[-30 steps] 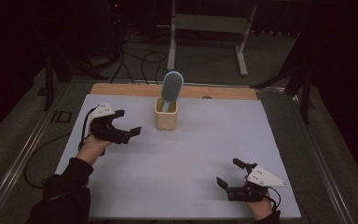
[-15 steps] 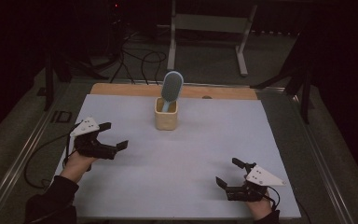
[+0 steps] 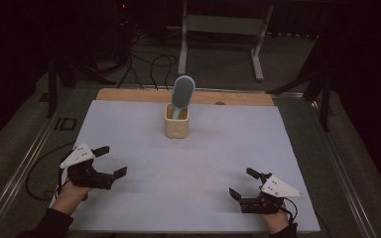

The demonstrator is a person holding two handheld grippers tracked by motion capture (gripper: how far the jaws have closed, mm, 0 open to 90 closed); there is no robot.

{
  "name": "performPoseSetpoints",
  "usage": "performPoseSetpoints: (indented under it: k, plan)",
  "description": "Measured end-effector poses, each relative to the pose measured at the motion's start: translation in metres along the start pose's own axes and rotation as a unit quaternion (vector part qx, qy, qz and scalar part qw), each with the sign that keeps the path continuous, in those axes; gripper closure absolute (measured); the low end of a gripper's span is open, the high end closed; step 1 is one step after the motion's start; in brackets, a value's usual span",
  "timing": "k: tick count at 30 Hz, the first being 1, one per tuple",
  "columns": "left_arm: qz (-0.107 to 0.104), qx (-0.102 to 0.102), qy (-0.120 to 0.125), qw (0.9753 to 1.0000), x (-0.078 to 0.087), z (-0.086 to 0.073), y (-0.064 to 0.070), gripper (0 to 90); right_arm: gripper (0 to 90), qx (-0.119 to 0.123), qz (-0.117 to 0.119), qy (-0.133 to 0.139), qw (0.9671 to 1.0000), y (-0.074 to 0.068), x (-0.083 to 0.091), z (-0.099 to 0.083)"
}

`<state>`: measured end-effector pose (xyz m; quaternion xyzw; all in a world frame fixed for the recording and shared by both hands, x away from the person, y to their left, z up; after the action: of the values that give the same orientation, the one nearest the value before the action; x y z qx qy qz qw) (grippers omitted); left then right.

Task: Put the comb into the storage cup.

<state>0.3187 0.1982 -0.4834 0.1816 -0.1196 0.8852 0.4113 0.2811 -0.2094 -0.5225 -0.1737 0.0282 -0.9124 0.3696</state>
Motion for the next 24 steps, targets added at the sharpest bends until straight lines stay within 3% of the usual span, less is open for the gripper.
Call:
performPoseSetpoints:
  k: [5, 12, 24]
  plan:
    - [0.003, -0.003, -0.015, 0.9999, 0.006, -0.017, 0.008, 0.0, 8.3, 0.0, 0.001, 0.0, 1.0, 0.0, -0.001, 0.0]
    - [0.007, 0.009, -0.023, 0.9997, 0.016, -0.043, 0.019, 0.0, 8.3, -0.001, 0.001, -0.002, 1.0, -0.001, -0.001, 0.0]
    - [0.012, 0.02, -0.055, 0.9982, 0.018, -0.075, 0.022, 0.0, 8.3, 0.003, 0.002, -0.004, 1.0, -0.001, -0.002, -0.001]
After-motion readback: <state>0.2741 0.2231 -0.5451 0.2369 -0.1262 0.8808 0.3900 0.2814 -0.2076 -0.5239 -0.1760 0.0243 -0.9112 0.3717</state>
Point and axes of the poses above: each handheld gripper's, and its own axes: x roughly backward along the jaws, z roughly out of its top, y roughly to its right, the point moved 8 cm from there along -x, roughly forward along the jaws, and after that the axes turned 11 degrees about -x, right-handed, at the moved point
